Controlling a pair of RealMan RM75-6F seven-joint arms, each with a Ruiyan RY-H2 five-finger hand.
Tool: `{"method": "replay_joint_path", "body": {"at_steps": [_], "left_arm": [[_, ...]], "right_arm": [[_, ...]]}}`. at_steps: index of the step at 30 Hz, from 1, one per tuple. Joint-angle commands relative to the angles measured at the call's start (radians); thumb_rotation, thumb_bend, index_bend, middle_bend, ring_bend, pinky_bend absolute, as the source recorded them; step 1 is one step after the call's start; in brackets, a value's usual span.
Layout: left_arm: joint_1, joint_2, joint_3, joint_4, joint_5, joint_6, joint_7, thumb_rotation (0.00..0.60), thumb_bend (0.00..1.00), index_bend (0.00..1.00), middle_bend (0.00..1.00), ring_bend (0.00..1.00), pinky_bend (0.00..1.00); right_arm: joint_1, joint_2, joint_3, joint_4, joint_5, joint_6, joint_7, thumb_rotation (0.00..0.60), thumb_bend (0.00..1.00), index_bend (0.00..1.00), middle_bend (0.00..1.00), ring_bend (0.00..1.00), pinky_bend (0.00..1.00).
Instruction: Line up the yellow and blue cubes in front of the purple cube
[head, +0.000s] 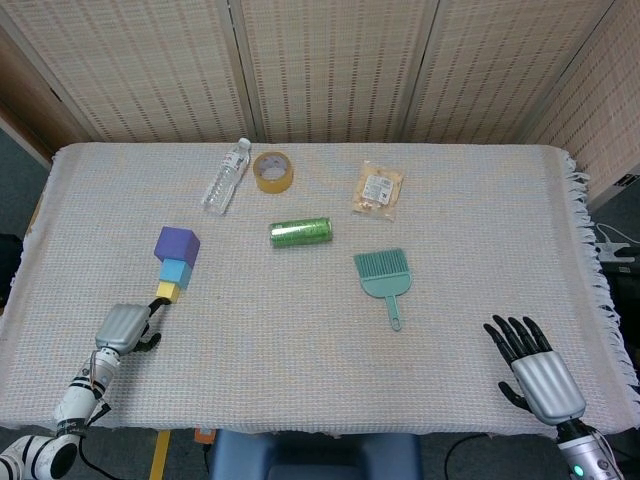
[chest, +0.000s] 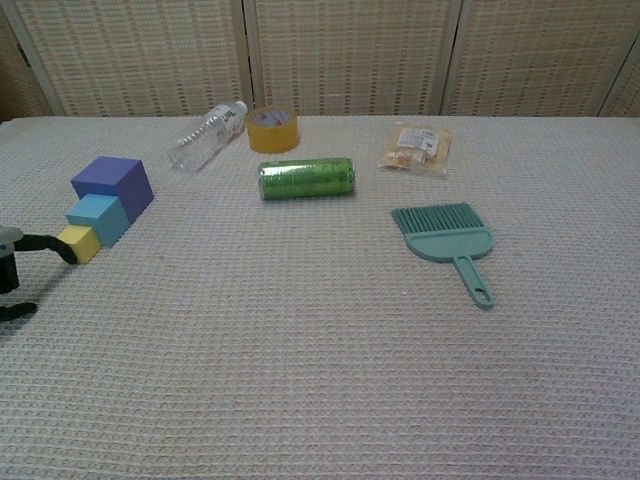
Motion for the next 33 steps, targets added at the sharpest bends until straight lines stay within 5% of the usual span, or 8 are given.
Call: {"method": "replay_joint_path", "body": {"at_steps": [1, 22, 33], "left_arm": [[-0.001, -0.003, -0.001, 0.005, -0.002, -0.003, -0.002, 0.6, 0.38, 0.22, 1.0, 1.0, 1.0], [0.017, 0.025, 0.011, -0.049, 0.016, 0.032, 0.016, 0.6, 0.38, 0.3, 1.0, 1.0, 1.0], [0.092, 0.104, 0.056, -0.171, 0.095, 0.176, 0.022, 0.6, 0.38, 0.3, 1.0, 1.0, 1.0]], "right_arm": [[0.0, 0.0, 0.001, 0.0, 0.0, 0.0, 0.0, 0.6, 0.03, 0.0, 0.0, 0.0, 0.0], [-0.01, 0.014, -0.002, -0.006, -0.012, 0.024, 0.017, 0.6, 0.03, 0.0, 0.0, 0.0, 0.0], [-0.011, 0.022, -0.015, -0.007, -0.043, 0.033, 0.033, 0.6, 0.03, 0.0, 0.0, 0.0, 0.0]]}}
